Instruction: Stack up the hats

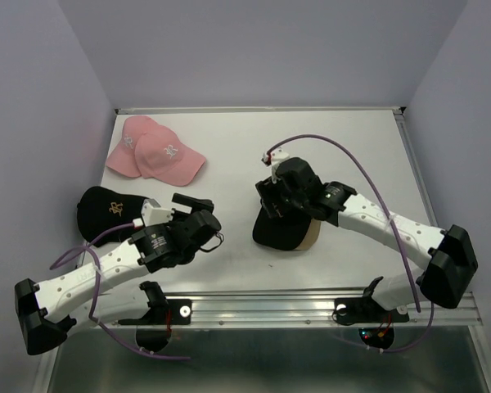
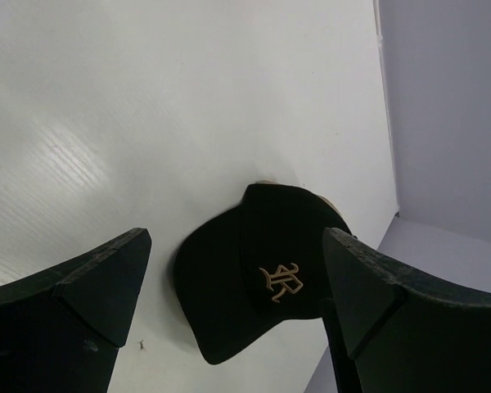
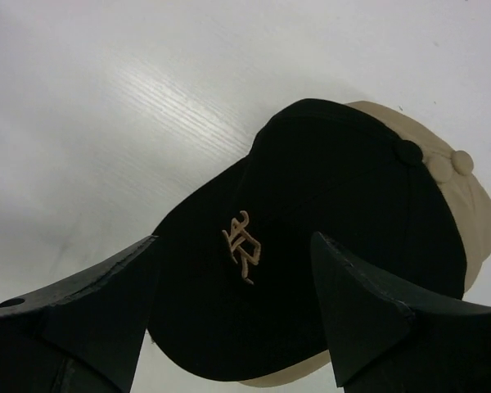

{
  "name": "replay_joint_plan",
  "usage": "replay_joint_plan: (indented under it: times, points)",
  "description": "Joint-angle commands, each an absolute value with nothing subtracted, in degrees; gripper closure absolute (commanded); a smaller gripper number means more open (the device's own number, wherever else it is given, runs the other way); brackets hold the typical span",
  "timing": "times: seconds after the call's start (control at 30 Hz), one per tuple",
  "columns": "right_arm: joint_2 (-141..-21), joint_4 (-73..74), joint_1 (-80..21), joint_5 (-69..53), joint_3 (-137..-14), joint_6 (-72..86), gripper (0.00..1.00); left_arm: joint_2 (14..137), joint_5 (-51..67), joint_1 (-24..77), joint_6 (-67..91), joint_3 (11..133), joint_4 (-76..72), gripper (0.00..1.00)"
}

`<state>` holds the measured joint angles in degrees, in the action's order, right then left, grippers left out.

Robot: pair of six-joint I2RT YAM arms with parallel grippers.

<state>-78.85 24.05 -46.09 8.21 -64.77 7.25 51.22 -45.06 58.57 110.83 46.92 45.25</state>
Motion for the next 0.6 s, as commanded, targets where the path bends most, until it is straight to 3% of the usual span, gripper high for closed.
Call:
replay_joint_plan:
  times: [0.0,0.13,0.33,0.57]
  points:
    - [-81.56,26.45,-52.29,12.74,-65.57,3.25,0.25,49.83,-47.38,57.92,110.74,45.27,47.90,0.01]
    - [-84.54,26.63,-52.82,15.36,-64.95,4.39,0.34,49.04,-47.11,57.74,111.00,44.82,48.07,0.01]
    - [-87.27,28.21,-52.82,27.93,-62.23,6.50,0.34,48.16,-47.02,57.48,111.62,44.74,49.39,0.01]
    - [-87.89,29.35,-52.82,32.52,-59.77,9.14,0.30,46.58,-47.81,57.39,113.38,45.09,52.29,0.01]
